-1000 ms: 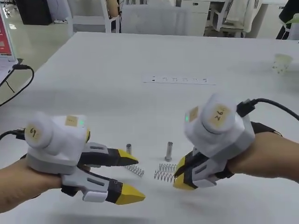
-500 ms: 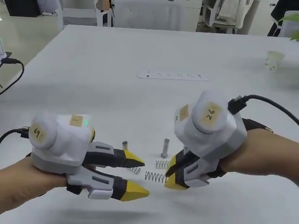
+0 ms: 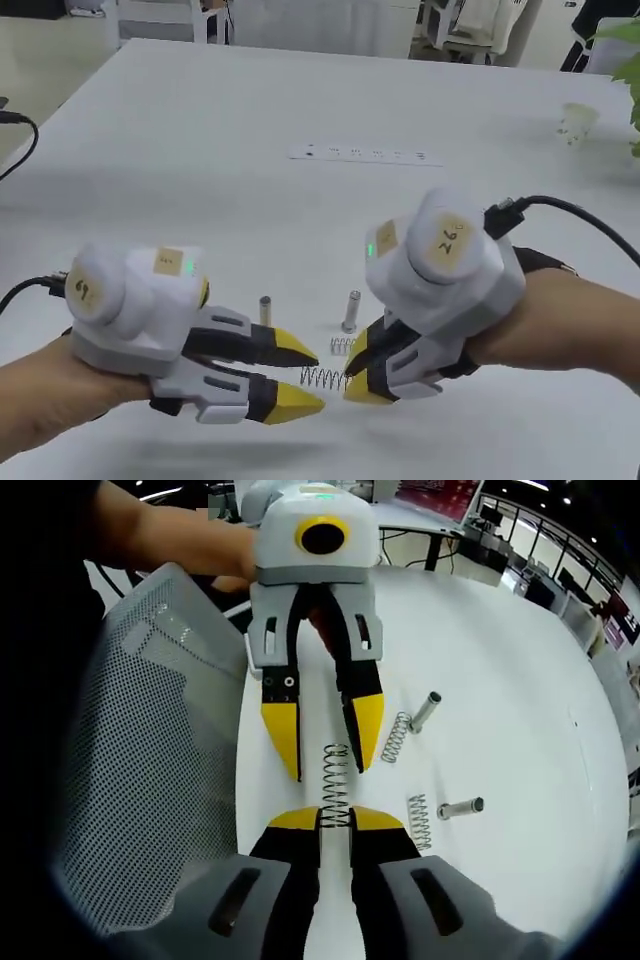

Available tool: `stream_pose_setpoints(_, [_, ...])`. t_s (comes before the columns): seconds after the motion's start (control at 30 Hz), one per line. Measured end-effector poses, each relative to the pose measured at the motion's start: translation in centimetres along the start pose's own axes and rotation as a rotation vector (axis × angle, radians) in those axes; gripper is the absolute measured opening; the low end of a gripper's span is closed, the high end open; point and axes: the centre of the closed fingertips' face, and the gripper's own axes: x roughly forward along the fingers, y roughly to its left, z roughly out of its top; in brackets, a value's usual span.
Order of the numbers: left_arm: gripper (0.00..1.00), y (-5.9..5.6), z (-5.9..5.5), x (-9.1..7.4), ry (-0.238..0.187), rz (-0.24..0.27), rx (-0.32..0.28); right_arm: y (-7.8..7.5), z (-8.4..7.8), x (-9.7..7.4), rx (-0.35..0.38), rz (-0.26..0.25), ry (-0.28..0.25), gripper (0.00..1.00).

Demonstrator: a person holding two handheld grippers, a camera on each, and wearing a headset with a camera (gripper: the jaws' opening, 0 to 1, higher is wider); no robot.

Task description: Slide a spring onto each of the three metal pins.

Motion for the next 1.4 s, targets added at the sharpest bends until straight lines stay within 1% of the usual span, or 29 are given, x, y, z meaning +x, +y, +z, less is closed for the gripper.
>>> stream_pose_setpoints(0.13, [0.13,-0.2,0.1,0.2,-0.009,-0.018,0.007,-0.1,-0.2,-0.2,0.002,-0.004,0.011,0.08])
stream_pose_setpoints(0.33, [0.1,-0.5,0.5,0.3,-0.022,-0.042,0.015,0.3,-0.5,-0.4,-0.004,0.004,0.017,0.08])
stream_pose_setpoints(0.53, [0.04,-0.8,0.4,0.4,-0.014,-0.062,0.026,0.6,-0.6,-0.5,-0.007,0.004,0.022,0.08])
stream_pose_setpoints(0.57, [0.03,-0.8,0.5,0.4,-0.015,-0.062,0.031,0.6,-0.6,-0.6,-0.007,0.006,0.022,0.08])
stream_pose_setpoints(0.83, [0.02,-0.7,0.8,0.7,-0.023,-0.068,0.043,0.5,-0.8,-1.0,-0.014,0.005,0.016,0.08])
stream_pose_setpoints(1.0, [0.02,-0.8,1.0,0.8,-0.026,-0.07,0.036,0.5,-1.0,-1.1,-0.009,0.01,0.002,0.08])
stream_pose_setpoints(1.17, [0.02,-0.8,1.1,0.7,-0.025,-0.067,0.033,0.4,-0.9,-1.1,-0.005,0.012,-0.012,0.09])
stream_pose_setpoints(1.27, [0.02,-0.8,1.3,0.6,-0.025,-0.065,0.034,0.4,-0.8,-1.0,-0.006,0.018,-0.02,0.09])
stream_pose_setpoints(1.4, [0.02,-1.0,2.0,0.4,-0.047,-0.063,0.036,0.4,-1.0,-0.7,-0.005,0.022,-0.019,0.1])
